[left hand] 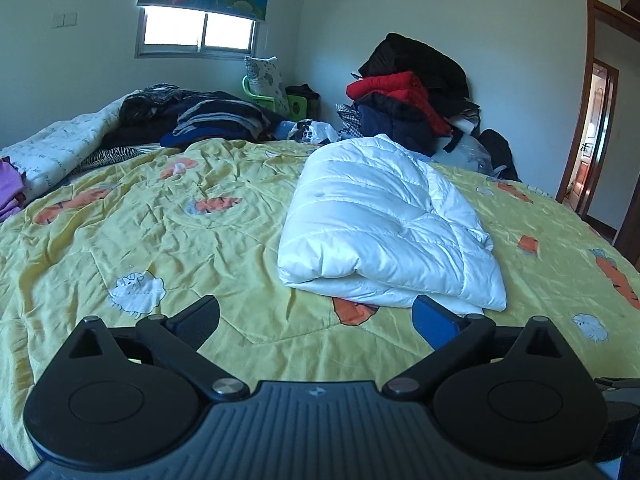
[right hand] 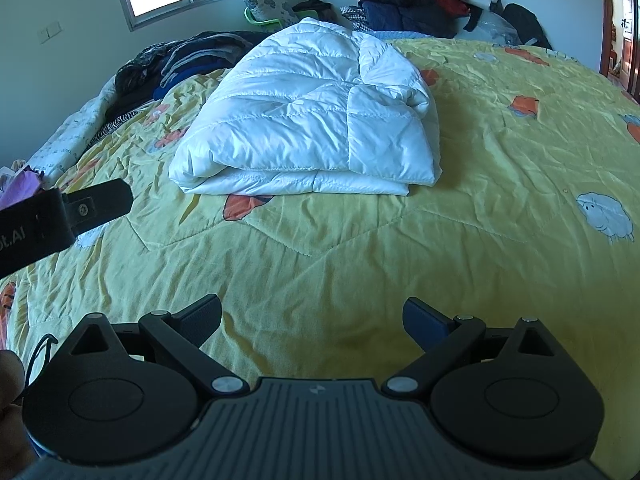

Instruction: Fold small clothes

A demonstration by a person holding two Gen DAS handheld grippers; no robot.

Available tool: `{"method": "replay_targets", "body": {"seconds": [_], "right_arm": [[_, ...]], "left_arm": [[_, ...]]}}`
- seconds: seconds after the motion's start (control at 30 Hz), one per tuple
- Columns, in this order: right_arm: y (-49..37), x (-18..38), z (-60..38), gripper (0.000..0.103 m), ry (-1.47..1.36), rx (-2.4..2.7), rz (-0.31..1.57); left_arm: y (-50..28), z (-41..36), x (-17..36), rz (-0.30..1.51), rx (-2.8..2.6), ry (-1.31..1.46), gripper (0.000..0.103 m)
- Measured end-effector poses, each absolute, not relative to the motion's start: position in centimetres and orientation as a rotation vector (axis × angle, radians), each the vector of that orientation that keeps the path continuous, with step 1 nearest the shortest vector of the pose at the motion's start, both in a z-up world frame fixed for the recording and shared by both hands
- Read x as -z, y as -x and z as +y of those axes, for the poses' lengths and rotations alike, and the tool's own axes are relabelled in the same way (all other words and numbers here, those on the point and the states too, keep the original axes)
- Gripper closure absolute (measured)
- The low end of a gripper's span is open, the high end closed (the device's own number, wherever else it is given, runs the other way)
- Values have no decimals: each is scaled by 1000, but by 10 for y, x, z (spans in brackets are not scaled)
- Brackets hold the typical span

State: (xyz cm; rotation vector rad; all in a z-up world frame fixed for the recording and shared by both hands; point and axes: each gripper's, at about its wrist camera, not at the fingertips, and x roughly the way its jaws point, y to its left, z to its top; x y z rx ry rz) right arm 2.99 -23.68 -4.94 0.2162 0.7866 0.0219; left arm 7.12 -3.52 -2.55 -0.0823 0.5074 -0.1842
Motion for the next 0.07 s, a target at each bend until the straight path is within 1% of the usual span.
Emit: {"method": "replay_targets", "body": {"seconds": [0.07], "right_arm": [[-32, 47, -243, 4, -233, -27, 780]], "left_arm": [[-75, -33, 26, 512, 172, 68, 0]]}}
